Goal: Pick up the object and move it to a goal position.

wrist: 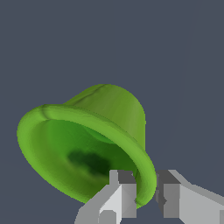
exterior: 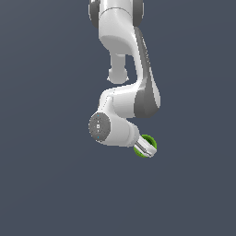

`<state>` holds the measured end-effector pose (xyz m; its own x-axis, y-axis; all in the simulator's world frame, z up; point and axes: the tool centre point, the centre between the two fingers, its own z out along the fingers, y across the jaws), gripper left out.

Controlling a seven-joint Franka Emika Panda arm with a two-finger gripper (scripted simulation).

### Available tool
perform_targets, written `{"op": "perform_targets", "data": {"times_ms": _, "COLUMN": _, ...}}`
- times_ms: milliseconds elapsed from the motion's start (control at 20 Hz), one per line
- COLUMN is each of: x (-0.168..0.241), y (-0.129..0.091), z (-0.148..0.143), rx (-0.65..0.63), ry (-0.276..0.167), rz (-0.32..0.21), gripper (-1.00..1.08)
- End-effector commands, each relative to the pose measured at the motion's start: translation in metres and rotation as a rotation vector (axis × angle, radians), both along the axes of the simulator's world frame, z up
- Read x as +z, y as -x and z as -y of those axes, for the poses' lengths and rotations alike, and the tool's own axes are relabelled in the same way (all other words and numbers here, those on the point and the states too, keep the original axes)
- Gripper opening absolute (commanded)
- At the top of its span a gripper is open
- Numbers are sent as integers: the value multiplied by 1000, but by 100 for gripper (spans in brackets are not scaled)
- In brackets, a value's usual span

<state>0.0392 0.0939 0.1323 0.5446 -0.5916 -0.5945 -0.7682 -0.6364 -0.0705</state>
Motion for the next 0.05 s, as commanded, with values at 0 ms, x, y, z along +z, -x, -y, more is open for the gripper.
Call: {"op": "perform_targets", "data": {"times_ms": 0, "x": 3, "y": 0, "z": -4, "rx": -2, "ry": 0, "rz": 1, "gripper": -100}}
